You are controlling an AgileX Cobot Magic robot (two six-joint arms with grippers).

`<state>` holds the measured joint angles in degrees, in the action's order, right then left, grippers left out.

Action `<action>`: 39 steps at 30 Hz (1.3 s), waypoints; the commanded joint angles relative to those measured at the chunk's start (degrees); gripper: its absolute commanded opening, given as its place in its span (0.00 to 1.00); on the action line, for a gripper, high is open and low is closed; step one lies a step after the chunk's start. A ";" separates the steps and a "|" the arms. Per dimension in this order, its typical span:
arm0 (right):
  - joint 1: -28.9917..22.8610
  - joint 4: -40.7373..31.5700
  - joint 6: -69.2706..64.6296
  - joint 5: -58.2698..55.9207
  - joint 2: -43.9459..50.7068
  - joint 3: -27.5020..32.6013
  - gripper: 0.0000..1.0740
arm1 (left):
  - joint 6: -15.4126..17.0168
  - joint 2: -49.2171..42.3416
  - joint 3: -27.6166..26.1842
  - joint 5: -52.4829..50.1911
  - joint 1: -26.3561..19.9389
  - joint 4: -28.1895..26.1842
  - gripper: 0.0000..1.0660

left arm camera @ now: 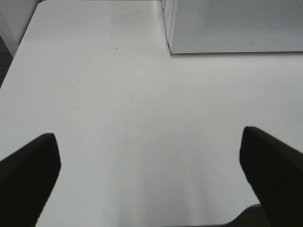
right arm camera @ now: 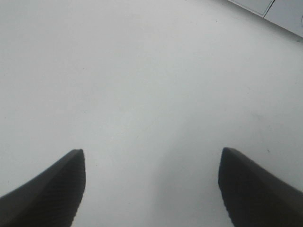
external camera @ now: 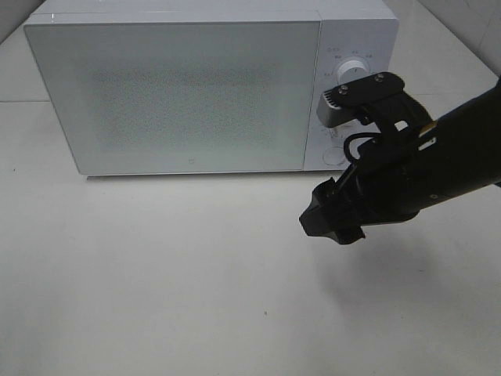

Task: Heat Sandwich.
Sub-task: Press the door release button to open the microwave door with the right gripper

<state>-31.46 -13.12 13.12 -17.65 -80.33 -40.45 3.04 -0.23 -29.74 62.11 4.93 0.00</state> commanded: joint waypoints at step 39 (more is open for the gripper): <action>1.20 18.85 -18.56 -31.23 52.71 9.00 0.70 | 0.29 -0.92 0.00 -0.74 -0.17 0.00 0.92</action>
<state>-31.34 5.39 -3.15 -48.19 -30.25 -32.89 3.04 -0.23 -29.74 62.11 4.93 0.00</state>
